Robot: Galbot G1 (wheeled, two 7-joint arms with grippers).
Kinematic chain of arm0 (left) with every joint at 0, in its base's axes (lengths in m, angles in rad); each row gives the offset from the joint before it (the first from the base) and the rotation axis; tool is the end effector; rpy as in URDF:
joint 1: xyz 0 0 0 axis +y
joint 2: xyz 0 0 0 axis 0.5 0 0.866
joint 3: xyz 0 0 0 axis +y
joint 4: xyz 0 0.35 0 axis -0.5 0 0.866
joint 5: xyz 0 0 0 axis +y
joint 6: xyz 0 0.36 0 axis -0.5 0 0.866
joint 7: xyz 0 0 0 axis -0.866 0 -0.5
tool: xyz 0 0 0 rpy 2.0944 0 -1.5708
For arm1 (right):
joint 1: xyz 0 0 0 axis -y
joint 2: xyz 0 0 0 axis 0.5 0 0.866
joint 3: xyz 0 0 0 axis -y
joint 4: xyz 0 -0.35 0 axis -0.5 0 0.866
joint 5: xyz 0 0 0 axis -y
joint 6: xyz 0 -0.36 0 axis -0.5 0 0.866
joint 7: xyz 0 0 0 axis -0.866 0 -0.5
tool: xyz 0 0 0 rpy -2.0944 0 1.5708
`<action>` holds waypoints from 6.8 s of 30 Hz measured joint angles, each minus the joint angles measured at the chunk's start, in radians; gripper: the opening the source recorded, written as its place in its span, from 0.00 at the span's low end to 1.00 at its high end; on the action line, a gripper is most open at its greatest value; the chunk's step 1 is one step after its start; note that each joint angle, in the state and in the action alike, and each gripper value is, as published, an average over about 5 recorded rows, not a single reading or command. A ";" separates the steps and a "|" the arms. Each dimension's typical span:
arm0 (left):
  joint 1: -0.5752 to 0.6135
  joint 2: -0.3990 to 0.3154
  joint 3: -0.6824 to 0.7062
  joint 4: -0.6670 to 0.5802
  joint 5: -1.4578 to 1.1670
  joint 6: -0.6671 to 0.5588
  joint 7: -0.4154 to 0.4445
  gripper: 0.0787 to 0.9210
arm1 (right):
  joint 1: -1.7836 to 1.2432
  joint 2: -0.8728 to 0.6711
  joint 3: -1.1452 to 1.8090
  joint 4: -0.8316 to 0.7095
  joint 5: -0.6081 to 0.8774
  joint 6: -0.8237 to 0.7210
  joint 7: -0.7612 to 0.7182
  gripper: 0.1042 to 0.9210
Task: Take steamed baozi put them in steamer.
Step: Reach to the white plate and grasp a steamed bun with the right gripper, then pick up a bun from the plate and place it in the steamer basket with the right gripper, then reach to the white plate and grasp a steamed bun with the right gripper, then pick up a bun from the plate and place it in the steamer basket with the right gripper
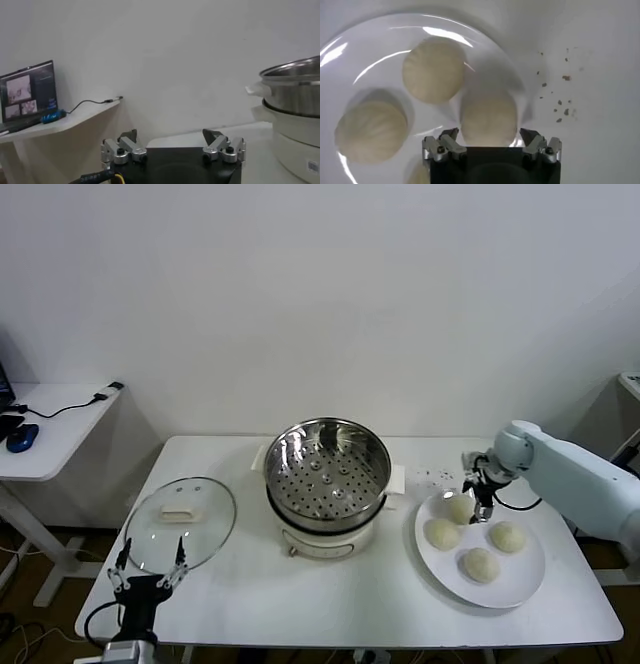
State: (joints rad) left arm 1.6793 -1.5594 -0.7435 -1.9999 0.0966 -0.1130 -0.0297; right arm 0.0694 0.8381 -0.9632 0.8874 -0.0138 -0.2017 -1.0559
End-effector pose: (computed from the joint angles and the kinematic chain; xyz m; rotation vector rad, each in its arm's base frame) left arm 0.1399 0.0737 -0.3496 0.2907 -3.0139 -0.3464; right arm 0.5631 -0.1794 -0.2489 1.1189 -1.3422 1.2353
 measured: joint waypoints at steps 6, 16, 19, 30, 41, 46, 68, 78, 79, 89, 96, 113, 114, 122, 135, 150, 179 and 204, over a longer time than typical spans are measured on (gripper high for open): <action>0.001 0.000 0.000 0.003 0.000 0.001 0.000 0.88 | -0.002 0.010 0.006 -0.012 -0.007 0.004 -0.003 0.72; 0.007 0.000 0.000 0.004 -0.001 -0.001 -0.001 0.88 | 0.013 0.009 0.004 -0.013 -0.003 0.014 -0.011 0.54; 0.009 0.000 0.000 0.004 -0.001 -0.002 -0.001 0.88 | 0.034 0.002 -0.008 -0.002 0.009 0.023 -0.017 0.54; 0.028 0.001 0.003 0.005 0.000 -0.008 0.000 0.88 | 0.311 0.041 -0.200 0.052 0.065 0.205 -0.066 0.52; 0.042 0.001 0.008 0.007 0.004 -0.016 -0.003 0.88 | 0.573 0.223 -0.320 0.113 -0.009 0.528 -0.083 0.51; 0.045 0.005 0.007 0.002 0.005 -0.013 -0.004 0.88 | 0.604 0.325 -0.317 0.124 -0.099 0.649 -0.066 0.52; 0.034 0.007 0.002 0.008 0.004 0.002 -0.013 0.88 | 0.387 0.556 -0.213 0.049 -0.508 0.852 -0.018 0.53; 0.040 0.008 -0.004 0.014 -0.003 0.000 -0.015 0.88 | 0.319 0.590 -0.187 0.011 -0.586 0.872 -0.011 0.53; 0.040 0.008 -0.004 0.014 -0.003 0.000 -0.015 0.88 | 0.315 0.591 -0.186 0.009 -0.591 0.872 -0.010 0.53; 0.045 0.006 -0.001 0.016 -0.003 0.000 -0.015 0.88 | 0.300 0.599 -0.169 0.009 -0.615 0.865 -0.009 0.78; 0.045 0.006 -0.001 0.008 -0.001 0.003 -0.015 0.88 | 0.324 0.577 -0.157 0.034 -0.596 0.867 -0.030 0.88; 0.055 0.009 0.005 -0.004 0.002 0.000 -0.016 0.88 | 0.629 0.289 -0.410 0.208 0.047 0.499 0.016 0.88; 0.056 0.009 0.006 -0.005 0.001 0.000 -0.016 0.88 | 0.645 0.261 -0.432 0.221 0.099 0.453 0.019 0.88; 0.060 0.009 0.016 -0.010 0.001 -0.003 -0.016 0.88 | 0.697 0.041 -0.545 0.319 0.385 0.163 0.021 0.88; 0.073 0.011 0.007 -0.012 0.001 -0.007 -0.016 0.88 | 0.482 -0.152 -0.480 0.389 0.436 -0.023 0.025 0.88; 0.082 0.010 -0.003 0.000 0.008 -0.004 -0.009 0.88 | 0.220 -0.119 -0.324 0.312 0.369 -0.083 0.040 0.88; 0.081 0.008 -0.002 0.008 0.014 -0.005 -0.008 0.88 | 0.115 -0.056 -0.263 0.231 0.297 -0.100 0.040 0.64; 0.091 0.025 0.019 -0.012 0.014 -0.008 -0.007 0.88 | 0.608 -0.046 -0.562 0.257 0.591 -0.065 0.002 0.58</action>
State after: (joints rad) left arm 1.7701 -1.5343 -0.7246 -2.0118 0.1109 -0.1212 -0.0366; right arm 0.6776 0.7916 -1.5249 1.1444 0.5774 -0.2667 -1.0544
